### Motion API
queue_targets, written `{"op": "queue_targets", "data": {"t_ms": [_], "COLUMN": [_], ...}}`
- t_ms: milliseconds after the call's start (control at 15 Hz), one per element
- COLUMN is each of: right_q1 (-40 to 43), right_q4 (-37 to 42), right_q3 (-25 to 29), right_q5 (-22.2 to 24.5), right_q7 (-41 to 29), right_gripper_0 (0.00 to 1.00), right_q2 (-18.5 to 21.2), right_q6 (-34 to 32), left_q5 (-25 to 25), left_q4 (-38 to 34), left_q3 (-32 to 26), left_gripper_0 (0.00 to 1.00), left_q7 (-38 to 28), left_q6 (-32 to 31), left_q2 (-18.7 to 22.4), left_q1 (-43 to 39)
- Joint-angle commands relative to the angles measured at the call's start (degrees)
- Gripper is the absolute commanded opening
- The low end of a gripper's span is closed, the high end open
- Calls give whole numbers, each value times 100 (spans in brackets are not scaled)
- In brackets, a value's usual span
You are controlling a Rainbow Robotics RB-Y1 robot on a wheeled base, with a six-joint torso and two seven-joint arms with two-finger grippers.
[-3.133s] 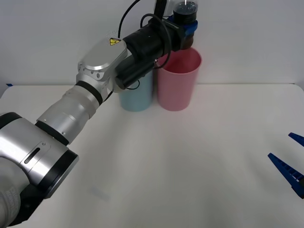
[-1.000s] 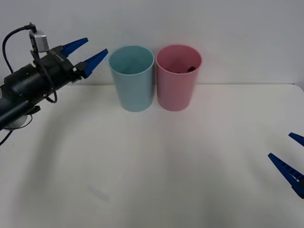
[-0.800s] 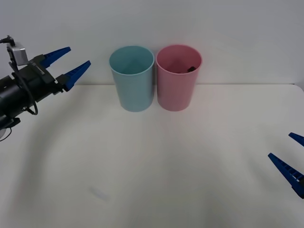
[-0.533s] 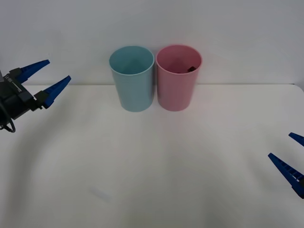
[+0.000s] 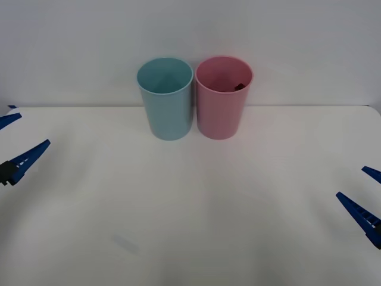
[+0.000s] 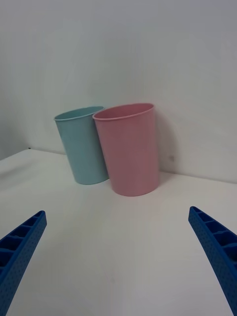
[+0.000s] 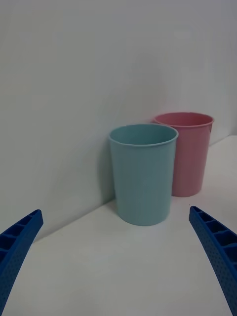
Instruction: Grasp the object on the table and drop it into the matching bin: aluminum can to the light blue bin, PET bottle to the pink bin.
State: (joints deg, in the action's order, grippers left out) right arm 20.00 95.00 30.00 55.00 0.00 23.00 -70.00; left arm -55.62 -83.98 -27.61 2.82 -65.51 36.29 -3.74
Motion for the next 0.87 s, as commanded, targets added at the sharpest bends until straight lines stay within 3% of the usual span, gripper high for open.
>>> {"op": "queue_targets", "data": {"t_ms": [67,400,867], "right_q1": [0,0,0], "right_q4": [0,0,0], "right_q3": [0,0,0], "right_q5": [0,0,0], "right_q7": [0,0,0], "right_gripper_0": [100,100,100], "right_q2": [0,0,0], "right_q6": [0,0,0], "left_q5": [122,174,218], "left_q4": [-216,-409,-409], "left_q3": [-175,-359,-368], "left_gripper_0": [100,100,100], "left_q7": [8,8,-45], "left_q6": [-59,-111,-94], "left_q2": [36,36,36], "left_q1": [-514,-1077,-1191]}}
